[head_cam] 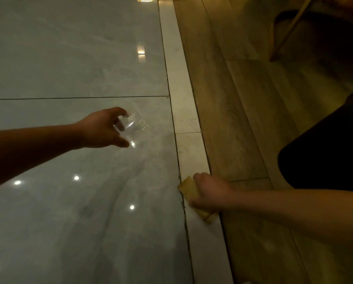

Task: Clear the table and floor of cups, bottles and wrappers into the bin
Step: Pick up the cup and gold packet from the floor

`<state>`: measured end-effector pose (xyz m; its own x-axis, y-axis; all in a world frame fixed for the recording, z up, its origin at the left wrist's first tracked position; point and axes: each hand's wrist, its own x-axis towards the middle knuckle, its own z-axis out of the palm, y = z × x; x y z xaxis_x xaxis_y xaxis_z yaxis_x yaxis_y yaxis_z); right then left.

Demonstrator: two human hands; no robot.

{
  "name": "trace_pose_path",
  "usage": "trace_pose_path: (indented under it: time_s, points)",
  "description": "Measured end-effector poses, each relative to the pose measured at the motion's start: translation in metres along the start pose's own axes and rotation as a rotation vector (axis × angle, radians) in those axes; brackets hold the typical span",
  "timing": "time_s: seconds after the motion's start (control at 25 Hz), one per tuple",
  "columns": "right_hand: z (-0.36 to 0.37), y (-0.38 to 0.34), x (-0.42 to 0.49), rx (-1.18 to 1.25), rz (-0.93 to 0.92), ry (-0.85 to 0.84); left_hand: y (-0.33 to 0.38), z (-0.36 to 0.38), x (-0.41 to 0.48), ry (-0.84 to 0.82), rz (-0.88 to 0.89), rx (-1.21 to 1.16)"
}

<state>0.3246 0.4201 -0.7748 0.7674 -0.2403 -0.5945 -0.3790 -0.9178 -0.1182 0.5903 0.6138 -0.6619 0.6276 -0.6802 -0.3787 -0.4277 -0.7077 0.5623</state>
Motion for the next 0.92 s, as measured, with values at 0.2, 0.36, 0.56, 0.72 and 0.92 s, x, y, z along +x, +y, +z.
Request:
trace_pose_path:
  time_s: [0.2, 0.36, 0.56, 0.72, 0.92]
  points:
    - [0.009, -0.006, 0.007, -0.035, -0.031, 0.042, 0.003, 0.01, 0.0, -0.03, 0.035, 0.057]
    - [0.012, -0.008, 0.008, 0.049, -0.017, 0.031, 0.002, 0.014, -0.001, -0.057, 0.051, 0.097]
    - [-0.003, -0.009, 0.01, 0.318, -0.044, 0.056, 0.003, 0.015, -0.002, -0.075, 0.044, 0.101]
    - [-0.027, -0.005, 0.008, 0.586, -0.017, 0.157, 0.006, 0.017, -0.004, -0.09, 0.025, 0.011]
    - [-0.058, -0.001, 0.001, 0.769, 0.007, 0.267, 0.013, 0.014, -0.003, -0.047, -0.006, -0.058]
